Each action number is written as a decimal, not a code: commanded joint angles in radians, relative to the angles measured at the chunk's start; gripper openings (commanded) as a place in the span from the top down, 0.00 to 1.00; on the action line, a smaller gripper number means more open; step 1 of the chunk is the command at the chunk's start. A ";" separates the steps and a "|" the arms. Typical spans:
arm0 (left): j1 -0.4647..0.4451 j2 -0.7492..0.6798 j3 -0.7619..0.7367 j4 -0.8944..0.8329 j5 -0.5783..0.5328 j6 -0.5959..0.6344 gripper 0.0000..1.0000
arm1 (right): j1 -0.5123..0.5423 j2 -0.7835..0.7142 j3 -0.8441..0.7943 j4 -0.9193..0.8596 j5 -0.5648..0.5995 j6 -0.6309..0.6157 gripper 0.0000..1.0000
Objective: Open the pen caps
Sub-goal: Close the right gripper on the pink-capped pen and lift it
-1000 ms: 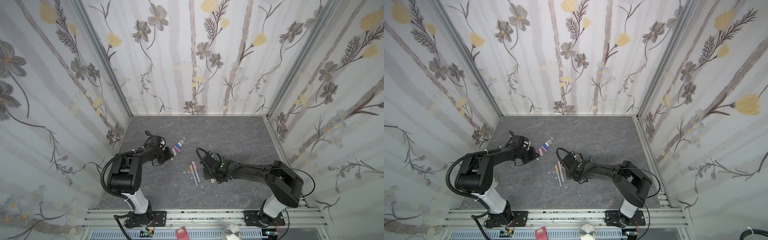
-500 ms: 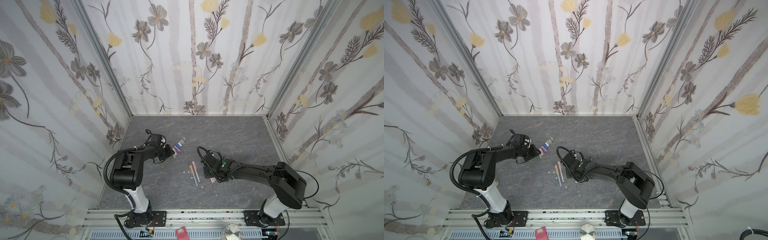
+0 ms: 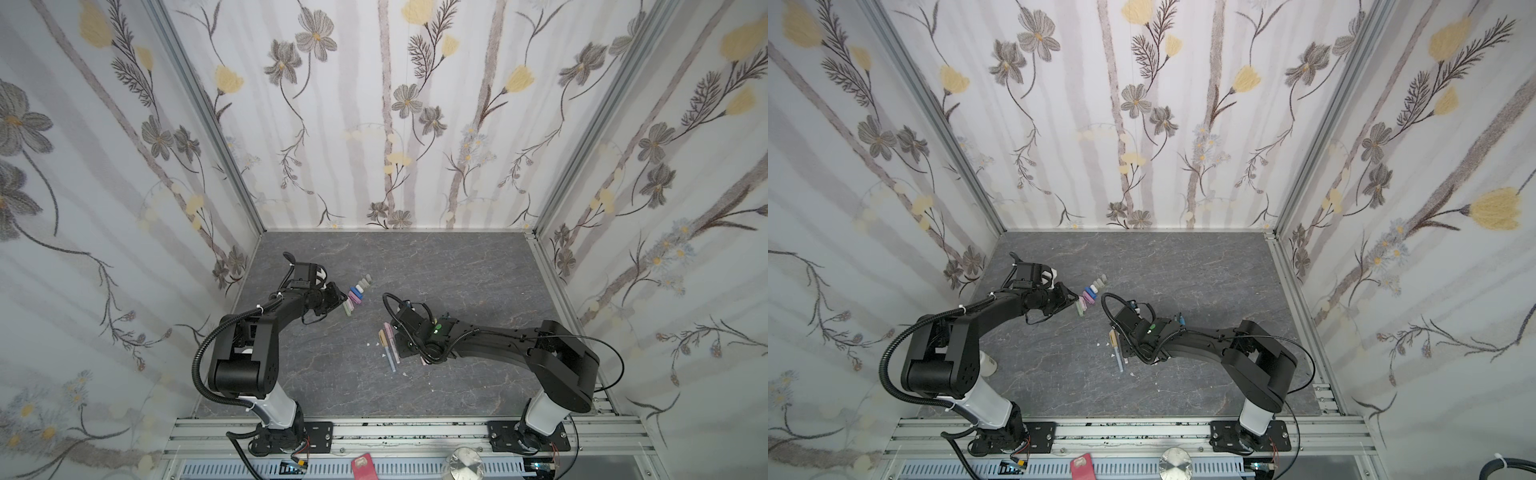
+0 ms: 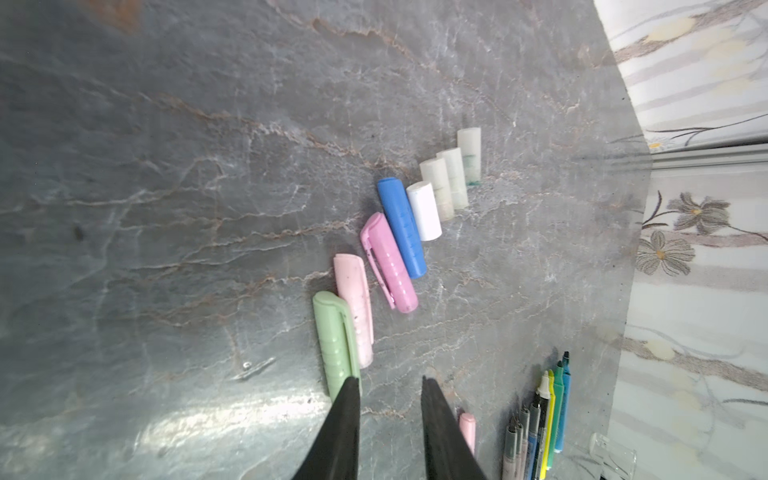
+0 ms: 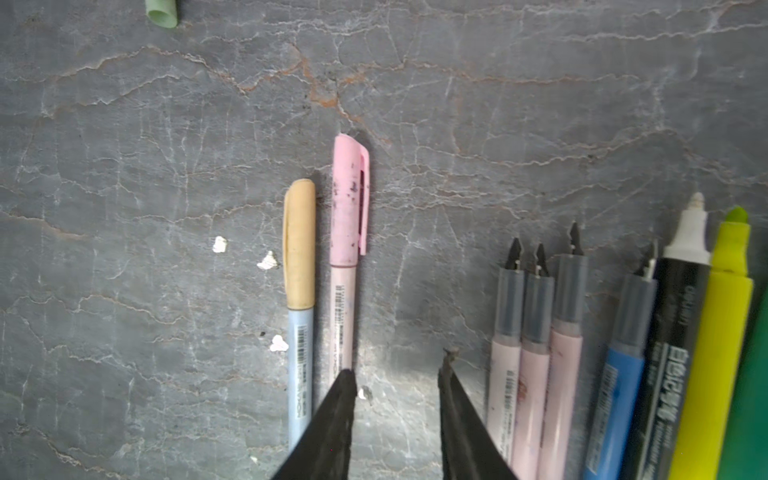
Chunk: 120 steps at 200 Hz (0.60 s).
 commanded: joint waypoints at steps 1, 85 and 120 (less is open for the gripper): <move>0.006 -0.035 0.023 -0.048 0.020 0.002 0.74 | 0.004 0.026 0.031 0.002 -0.008 -0.016 0.64; 0.012 -0.082 0.018 -0.089 0.031 0.020 0.73 | 0.015 0.135 0.125 -0.053 -0.006 -0.043 0.61; 0.014 -0.083 0.008 -0.086 0.034 0.026 0.73 | 0.020 0.169 0.152 -0.082 0.004 -0.048 0.62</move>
